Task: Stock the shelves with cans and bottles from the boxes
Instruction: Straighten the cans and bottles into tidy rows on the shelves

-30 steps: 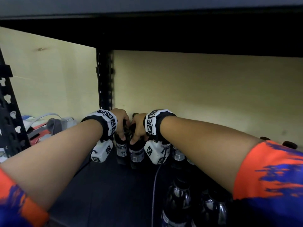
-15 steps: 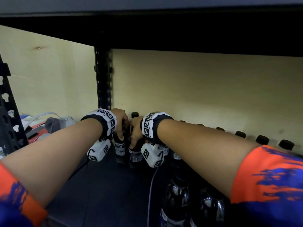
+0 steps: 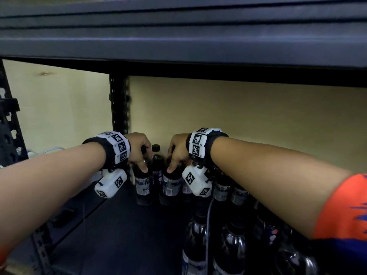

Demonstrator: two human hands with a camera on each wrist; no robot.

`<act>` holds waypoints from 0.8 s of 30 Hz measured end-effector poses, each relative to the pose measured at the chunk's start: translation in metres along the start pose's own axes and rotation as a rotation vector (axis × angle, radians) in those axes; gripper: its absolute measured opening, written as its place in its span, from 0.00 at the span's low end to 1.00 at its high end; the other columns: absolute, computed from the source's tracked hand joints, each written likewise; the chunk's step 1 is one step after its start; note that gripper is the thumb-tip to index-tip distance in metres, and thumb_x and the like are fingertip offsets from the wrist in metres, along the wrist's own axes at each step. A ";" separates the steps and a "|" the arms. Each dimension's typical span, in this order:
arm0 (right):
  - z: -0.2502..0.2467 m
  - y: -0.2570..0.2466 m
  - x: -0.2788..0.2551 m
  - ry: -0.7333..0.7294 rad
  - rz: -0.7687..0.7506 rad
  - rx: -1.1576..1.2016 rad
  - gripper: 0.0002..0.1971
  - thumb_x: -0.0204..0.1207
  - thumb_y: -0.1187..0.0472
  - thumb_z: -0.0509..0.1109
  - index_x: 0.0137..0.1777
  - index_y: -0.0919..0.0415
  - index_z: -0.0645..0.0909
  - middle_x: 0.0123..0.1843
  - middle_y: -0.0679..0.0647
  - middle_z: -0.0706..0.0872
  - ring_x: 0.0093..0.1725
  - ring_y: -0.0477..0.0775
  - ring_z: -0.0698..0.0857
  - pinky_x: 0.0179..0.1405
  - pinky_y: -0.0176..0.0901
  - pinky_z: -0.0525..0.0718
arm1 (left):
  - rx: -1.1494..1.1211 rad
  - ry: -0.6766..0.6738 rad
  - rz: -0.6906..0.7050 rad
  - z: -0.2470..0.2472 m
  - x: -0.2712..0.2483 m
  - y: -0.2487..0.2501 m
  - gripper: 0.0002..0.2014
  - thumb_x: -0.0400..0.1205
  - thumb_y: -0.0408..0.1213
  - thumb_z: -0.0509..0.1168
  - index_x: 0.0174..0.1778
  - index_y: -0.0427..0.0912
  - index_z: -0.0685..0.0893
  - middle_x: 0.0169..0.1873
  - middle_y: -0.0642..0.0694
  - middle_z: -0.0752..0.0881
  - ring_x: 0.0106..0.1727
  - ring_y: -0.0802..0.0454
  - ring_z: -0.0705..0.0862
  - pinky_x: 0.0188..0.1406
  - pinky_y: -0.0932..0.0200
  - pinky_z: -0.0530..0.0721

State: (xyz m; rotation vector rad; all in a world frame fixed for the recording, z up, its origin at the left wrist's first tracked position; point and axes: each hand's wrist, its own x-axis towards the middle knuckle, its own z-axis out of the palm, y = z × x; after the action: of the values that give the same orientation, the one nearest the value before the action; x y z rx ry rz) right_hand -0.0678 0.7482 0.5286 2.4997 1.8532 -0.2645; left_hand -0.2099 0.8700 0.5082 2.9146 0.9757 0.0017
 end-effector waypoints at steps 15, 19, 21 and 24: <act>-0.031 0.074 -0.094 -0.071 0.136 -0.043 0.28 0.56 0.40 0.89 0.50 0.57 0.93 0.46 0.51 0.94 0.36 0.51 0.87 0.40 0.41 0.85 | -0.109 0.042 0.185 -0.025 -0.018 0.104 0.21 0.58 0.55 0.88 0.45 0.59 0.90 0.45 0.59 0.89 0.50 0.56 0.87 0.57 0.56 0.88; -0.021 0.087 -0.102 -0.104 0.185 -0.005 0.28 0.57 0.43 0.90 0.52 0.60 0.92 0.43 0.52 0.94 0.34 0.52 0.86 0.38 0.42 0.84 | -0.131 0.008 0.225 -0.009 -0.016 0.127 0.24 0.59 0.54 0.88 0.49 0.55 0.92 0.44 0.60 0.89 0.49 0.56 0.88 0.55 0.56 0.88; -0.016 0.091 -0.104 -0.112 0.203 0.009 0.28 0.58 0.44 0.90 0.51 0.62 0.92 0.37 0.51 0.91 0.31 0.52 0.85 0.36 0.40 0.83 | -0.131 -0.008 0.243 -0.002 -0.014 0.135 0.25 0.58 0.54 0.88 0.49 0.54 0.92 0.43 0.59 0.90 0.48 0.54 0.89 0.54 0.54 0.90; -0.009 0.093 -0.104 -0.134 0.216 -0.020 0.27 0.58 0.41 0.89 0.50 0.60 0.92 0.38 0.49 0.90 0.33 0.50 0.84 0.37 0.38 0.82 | -0.127 -0.024 0.262 0.005 -0.011 0.145 0.25 0.58 0.54 0.88 0.50 0.54 0.92 0.44 0.57 0.91 0.48 0.53 0.90 0.53 0.52 0.90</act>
State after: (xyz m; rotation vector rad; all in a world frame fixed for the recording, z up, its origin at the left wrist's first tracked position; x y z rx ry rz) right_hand -0.0075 0.6226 0.5443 2.5697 1.5162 -0.3929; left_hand -0.1312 0.7472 0.5132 2.8928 0.5617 0.0406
